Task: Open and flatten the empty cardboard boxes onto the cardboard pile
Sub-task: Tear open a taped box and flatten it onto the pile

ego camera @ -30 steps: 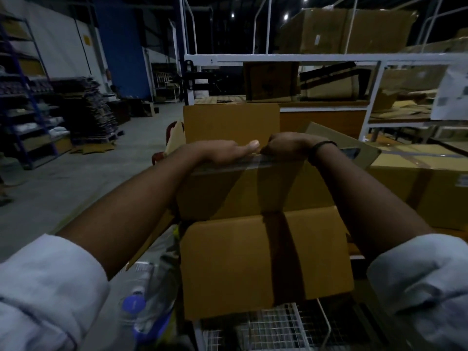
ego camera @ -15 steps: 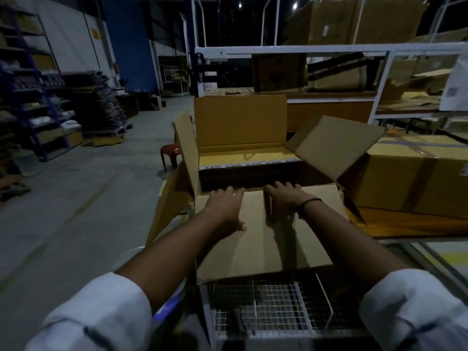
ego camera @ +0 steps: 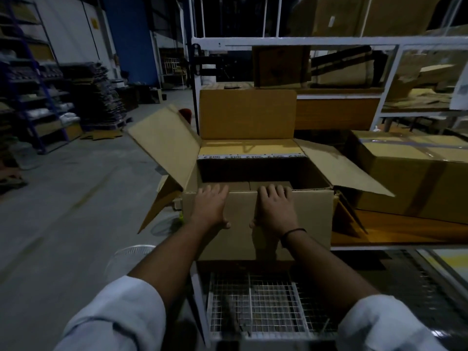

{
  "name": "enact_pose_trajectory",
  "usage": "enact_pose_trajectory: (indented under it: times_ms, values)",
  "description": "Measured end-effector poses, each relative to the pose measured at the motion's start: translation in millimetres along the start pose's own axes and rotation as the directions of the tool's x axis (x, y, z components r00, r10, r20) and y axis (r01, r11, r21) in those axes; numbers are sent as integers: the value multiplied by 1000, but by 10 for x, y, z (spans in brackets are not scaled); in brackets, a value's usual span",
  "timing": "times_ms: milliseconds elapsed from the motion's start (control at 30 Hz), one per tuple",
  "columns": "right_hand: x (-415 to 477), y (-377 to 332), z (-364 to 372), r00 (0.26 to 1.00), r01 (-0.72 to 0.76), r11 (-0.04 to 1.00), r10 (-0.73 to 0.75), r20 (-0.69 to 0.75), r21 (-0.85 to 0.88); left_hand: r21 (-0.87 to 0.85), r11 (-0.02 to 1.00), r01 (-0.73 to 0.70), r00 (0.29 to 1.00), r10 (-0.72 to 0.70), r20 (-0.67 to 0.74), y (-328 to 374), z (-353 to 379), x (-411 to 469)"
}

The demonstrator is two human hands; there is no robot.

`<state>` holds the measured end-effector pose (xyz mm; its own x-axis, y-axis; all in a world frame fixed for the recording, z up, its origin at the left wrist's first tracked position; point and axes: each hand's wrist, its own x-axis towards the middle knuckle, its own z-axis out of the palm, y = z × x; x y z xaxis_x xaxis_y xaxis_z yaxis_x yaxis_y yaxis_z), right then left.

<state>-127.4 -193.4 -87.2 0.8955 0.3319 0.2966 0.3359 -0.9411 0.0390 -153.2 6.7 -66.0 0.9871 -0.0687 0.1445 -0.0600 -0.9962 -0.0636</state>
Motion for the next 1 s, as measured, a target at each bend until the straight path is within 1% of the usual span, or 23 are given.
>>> enact_pose_trajectory:
  times_ms: [100,200,300,367,467,633,767,833,933,1000]
  values:
    - [166,-15,-1,999,-18,1000,18,36,-15,22,1000,7,1000,-6,-27,-41,27,90]
    - [309,43,-53,995,22,1000,-22,95,-3,22,1000,2,1000,-1,-27,-71,26,153]
    - [394,125,-191,977,38,999,-41,210,20,15,1000,-16,1000,16,-7,-116,8,217]
    - [436,164,-266,969,33,999,-37,245,19,-9,1000,-30,999,30,13,-146,-20,253]
    - [404,171,-264,979,30,999,-33,200,18,-24,999,-33,999,33,14,-170,-47,296]
    - [336,189,-158,993,81,997,-79,82,-12,-31,998,-54,997,53,-51,-185,24,290]
    - [296,268,-150,985,118,991,-124,117,59,-74,995,-62,997,59,-40,-206,16,269]
    - [237,374,-98,992,66,996,-71,105,59,-100,993,-69,997,65,-40,-221,37,250]
    - [96,529,48,998,-54,998,55,-6,32,-126,990,-64,997,59,-43,-239,75,206]
    - [51,557,102,996,-73,997,74,-48,9,-120,991,-56,998,51,-44,-238,96,193]
